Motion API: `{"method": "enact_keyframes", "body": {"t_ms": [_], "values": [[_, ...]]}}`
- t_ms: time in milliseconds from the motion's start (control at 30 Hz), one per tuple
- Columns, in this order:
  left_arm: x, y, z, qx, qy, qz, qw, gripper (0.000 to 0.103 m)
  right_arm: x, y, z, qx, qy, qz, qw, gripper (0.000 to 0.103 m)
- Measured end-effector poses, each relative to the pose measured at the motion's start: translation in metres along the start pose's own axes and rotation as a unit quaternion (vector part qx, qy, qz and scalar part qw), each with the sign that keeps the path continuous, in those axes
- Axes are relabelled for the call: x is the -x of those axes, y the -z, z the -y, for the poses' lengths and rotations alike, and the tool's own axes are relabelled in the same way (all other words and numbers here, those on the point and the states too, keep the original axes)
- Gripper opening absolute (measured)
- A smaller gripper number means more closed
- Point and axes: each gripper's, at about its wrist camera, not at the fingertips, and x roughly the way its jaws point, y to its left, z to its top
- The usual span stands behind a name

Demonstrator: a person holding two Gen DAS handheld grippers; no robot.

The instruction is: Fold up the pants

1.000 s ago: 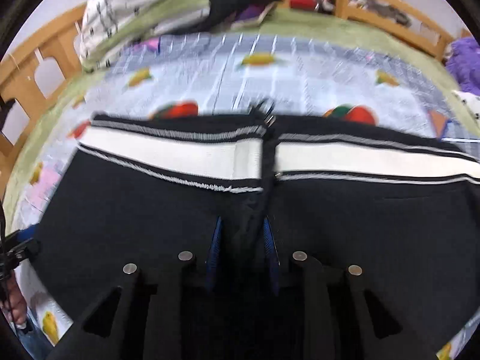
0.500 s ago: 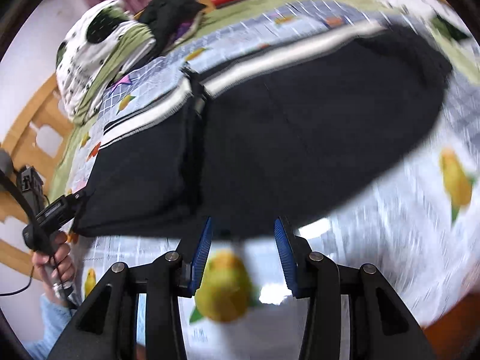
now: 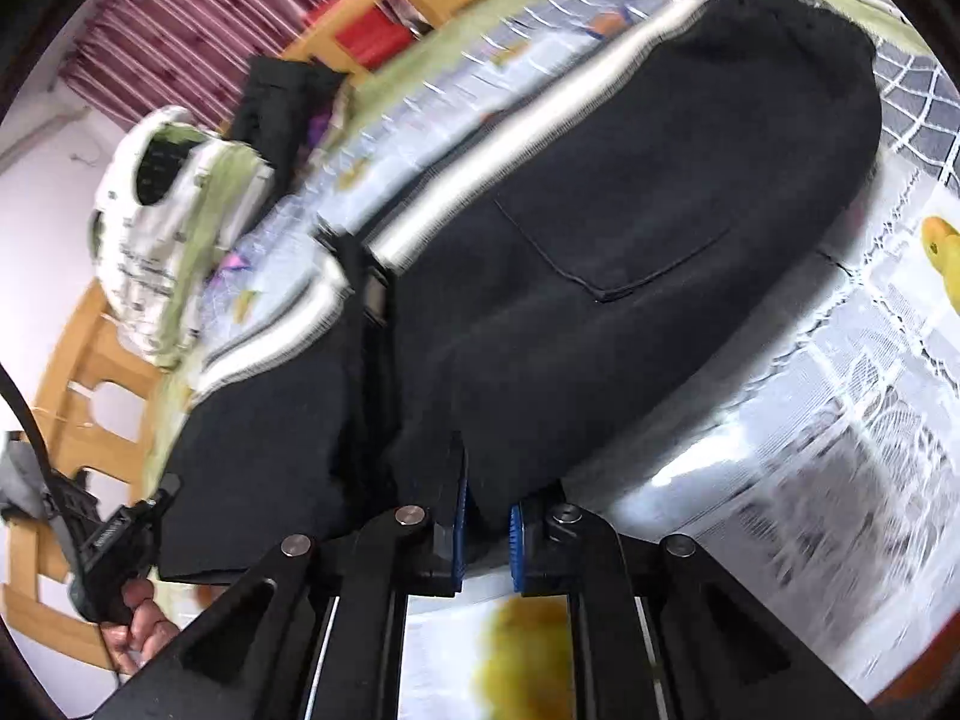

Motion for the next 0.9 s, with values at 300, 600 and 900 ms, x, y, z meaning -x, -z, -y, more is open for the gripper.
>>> {"method": "enact_keyframes", "body": {"t_ms": [300, 600, 900], "values": [[0.082, 0.007, -0.068, -0.002, -0.086, 0.025, 0.9960, 0.011, -0.015, 0.066, -0.094, 0.088, -0.066, -0.062, 0.992, 0.010], [0.079, 0.054, -0.096, 0.003, -0.158, -0.025, 0.9871, 0.023, -0.031, 0.115, -0.100, 0.174, 0.028, -0.113, 0.978, 0.023], [0.092, 0.076, -0.062, -0.047, -0.129, 0.008, 0.9905, 0.039, 0.042, 0.095, -0.128, 0.305, 0.016, 0.030, 0.952, 0.027]]}}
